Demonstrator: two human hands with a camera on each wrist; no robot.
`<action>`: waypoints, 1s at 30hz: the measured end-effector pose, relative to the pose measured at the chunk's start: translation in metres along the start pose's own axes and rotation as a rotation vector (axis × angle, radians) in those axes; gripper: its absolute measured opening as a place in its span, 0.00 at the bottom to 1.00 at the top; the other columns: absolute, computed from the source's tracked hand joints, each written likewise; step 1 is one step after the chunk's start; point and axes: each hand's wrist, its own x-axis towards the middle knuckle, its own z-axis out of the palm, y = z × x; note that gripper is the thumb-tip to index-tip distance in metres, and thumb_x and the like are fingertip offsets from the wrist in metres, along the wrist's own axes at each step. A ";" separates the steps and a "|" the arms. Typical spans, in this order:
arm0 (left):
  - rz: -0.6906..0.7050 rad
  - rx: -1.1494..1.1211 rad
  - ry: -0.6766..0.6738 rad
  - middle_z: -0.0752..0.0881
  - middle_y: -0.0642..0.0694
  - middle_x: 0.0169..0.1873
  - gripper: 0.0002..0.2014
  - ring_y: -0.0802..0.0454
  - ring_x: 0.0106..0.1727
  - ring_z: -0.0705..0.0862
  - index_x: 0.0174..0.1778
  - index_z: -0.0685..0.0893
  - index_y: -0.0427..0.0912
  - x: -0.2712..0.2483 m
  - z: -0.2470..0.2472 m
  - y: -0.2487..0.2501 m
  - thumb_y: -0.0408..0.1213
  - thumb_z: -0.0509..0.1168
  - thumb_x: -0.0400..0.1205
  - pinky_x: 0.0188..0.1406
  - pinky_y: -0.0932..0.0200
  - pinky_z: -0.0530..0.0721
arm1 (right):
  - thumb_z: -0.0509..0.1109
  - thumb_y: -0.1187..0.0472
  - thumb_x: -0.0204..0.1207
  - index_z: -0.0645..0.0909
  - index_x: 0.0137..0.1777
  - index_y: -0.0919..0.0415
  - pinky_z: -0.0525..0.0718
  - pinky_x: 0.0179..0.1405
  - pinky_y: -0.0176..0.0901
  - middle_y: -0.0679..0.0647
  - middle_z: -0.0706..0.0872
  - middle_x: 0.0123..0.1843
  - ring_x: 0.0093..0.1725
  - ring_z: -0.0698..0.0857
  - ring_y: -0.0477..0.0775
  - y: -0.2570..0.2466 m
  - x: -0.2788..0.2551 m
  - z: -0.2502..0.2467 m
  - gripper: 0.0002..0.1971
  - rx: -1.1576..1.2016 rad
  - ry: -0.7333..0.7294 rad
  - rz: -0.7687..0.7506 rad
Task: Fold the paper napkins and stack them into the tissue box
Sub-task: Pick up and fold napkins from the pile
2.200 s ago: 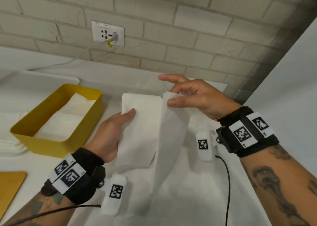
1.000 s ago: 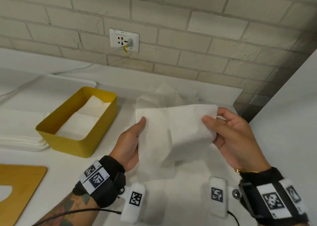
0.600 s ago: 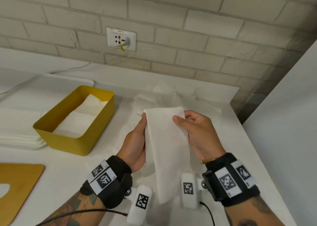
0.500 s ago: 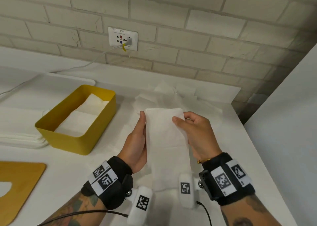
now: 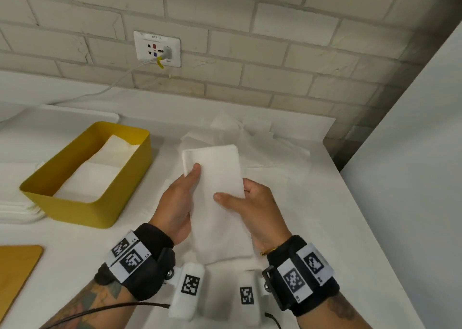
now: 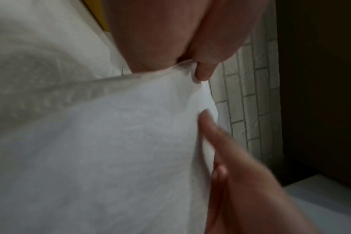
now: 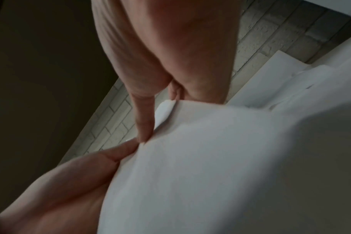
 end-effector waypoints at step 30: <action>0.072 -0.082 0.273 0.95 0.49 0.53 0.10 0.52 0.53 0.93 0.61 0.85 0.48 -0.010 -0.051 0.021 0.46 0.62 0.90 0.54 0.49 0.86 | 0.81 0.54 0.75 0.83 0.35 0.58 0.85 0.45 0.47 0.54 0.82 0.36 0.38 0.82 0.52 0.016 0.017 -0.098 0.13 -0.309 0.061 0.295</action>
